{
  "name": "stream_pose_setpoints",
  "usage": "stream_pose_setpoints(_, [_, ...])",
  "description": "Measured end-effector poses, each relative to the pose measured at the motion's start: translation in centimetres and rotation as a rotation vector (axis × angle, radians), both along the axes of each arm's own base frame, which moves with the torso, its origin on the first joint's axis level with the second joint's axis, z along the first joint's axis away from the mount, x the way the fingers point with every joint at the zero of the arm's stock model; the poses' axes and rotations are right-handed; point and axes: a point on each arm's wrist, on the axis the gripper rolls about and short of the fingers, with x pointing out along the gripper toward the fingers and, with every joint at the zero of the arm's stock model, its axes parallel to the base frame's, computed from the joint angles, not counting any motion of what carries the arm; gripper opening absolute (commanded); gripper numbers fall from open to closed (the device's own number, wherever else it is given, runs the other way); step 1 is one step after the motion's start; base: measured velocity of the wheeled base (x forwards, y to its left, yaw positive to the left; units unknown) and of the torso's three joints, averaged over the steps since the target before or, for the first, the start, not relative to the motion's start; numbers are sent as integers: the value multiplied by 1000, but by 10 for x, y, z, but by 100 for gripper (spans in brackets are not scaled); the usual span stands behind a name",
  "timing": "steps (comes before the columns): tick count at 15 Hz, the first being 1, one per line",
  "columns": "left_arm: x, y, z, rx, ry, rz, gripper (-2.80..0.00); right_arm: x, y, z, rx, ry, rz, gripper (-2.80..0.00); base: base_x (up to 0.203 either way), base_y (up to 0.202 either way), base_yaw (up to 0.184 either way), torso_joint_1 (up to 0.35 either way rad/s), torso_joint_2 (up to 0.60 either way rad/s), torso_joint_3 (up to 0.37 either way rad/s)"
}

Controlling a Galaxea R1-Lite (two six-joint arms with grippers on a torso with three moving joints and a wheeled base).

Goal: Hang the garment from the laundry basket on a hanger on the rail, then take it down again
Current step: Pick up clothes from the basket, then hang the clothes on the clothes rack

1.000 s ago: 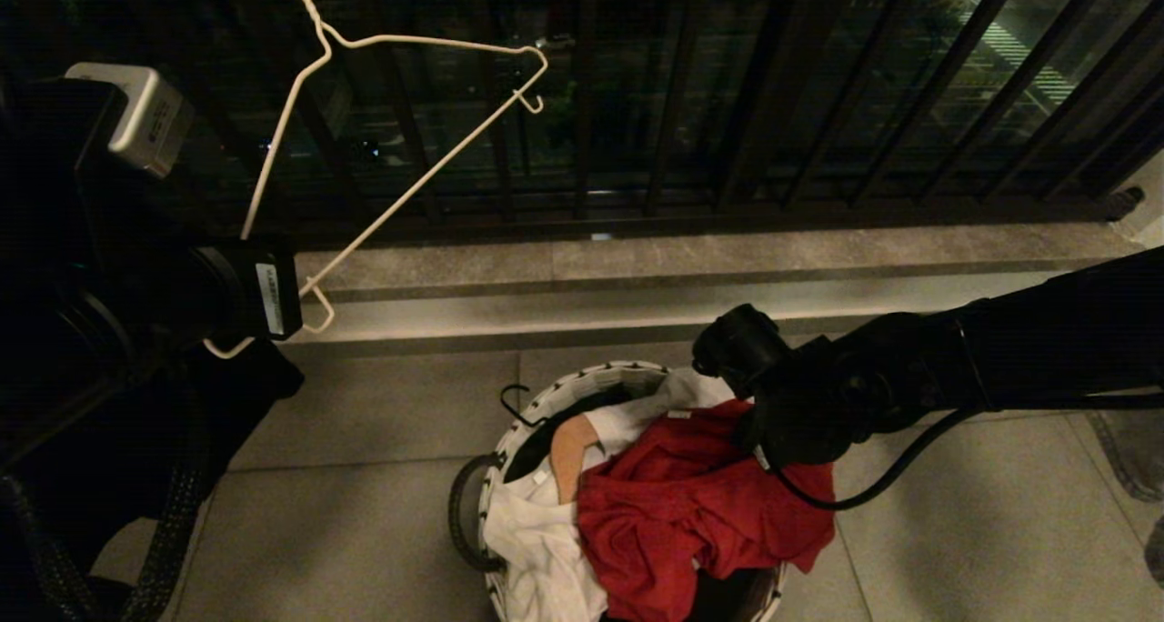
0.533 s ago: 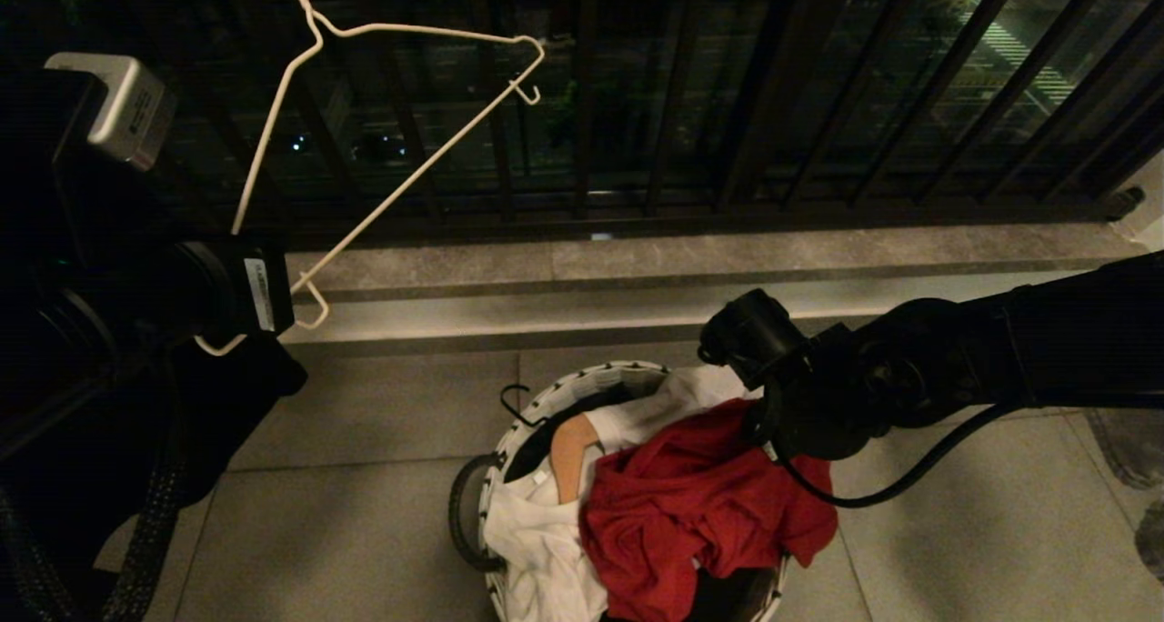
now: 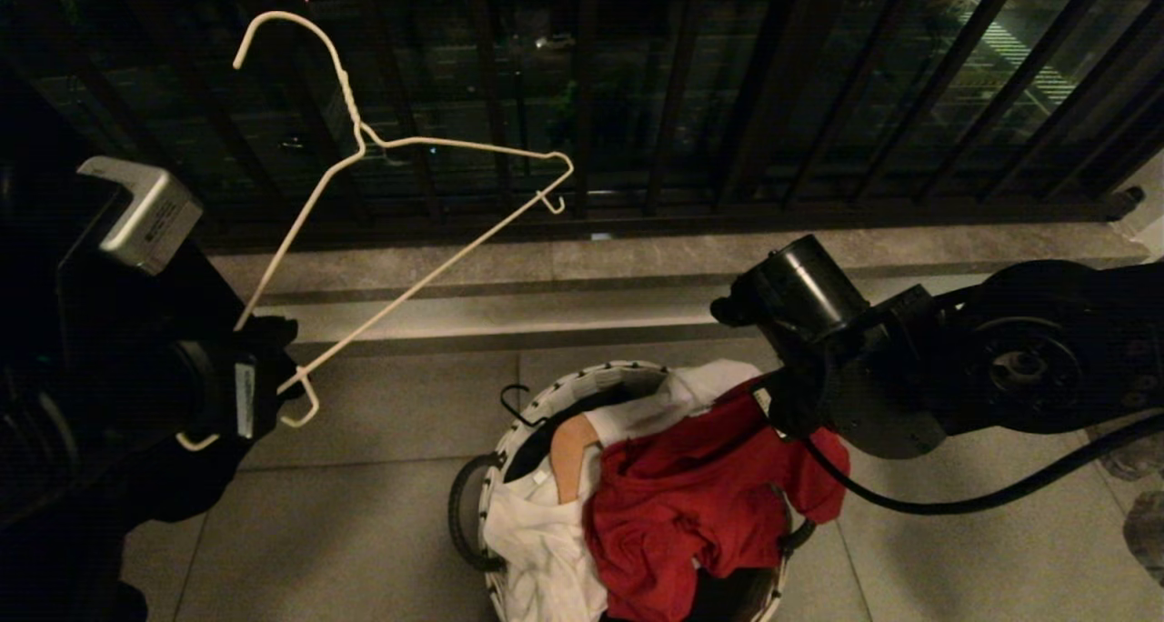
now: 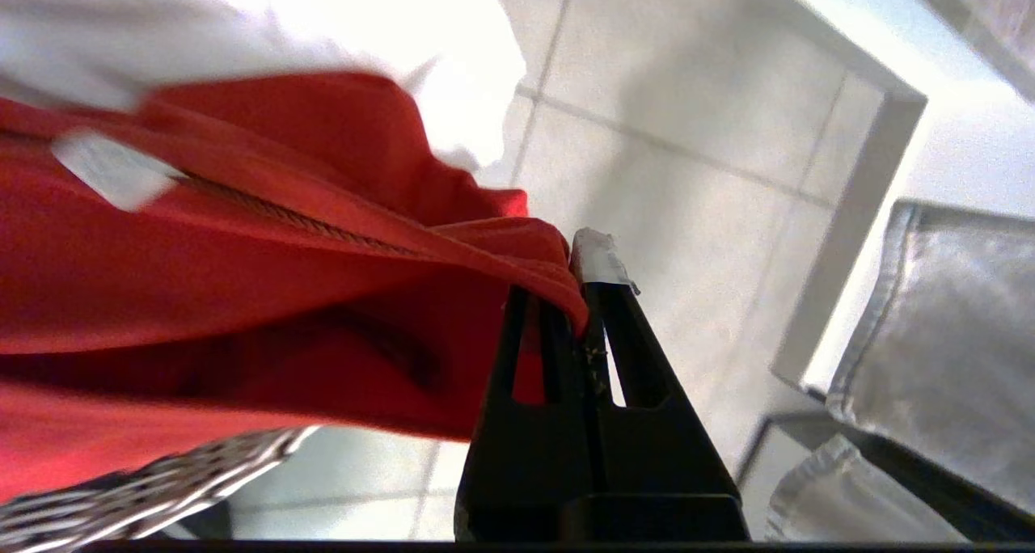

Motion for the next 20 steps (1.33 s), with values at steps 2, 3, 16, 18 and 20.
stream_pose_setpoints(2, [-25,7,-4,10,72,-56,-280,-13,4,13,25,-34,39,-280,0,0,0,0,0,0])
stream_pose_setpoints(3, [-38,11,-8,18,108,-78,-280,-19,6,20,38,-50,56,-280,0,0,0,0,0,0])
stream_pose_setpoints(16, [-105,39,-37,-64,91,-360,-280,-56,23,81,106,-197,233,-280,0,0,0,0,0,0])
stream_pose_setpoints(18, [-107,40,-45,-51,107,-365,-280,-54,25,87,107,-212,239,-280,0,0,0,0,0,0])
stream_pose_setpoints(20, [-107,41,-49,-47,113,-369,-280,-52,27,92,107,-224,247,-280,0,0,0,0,0,0])
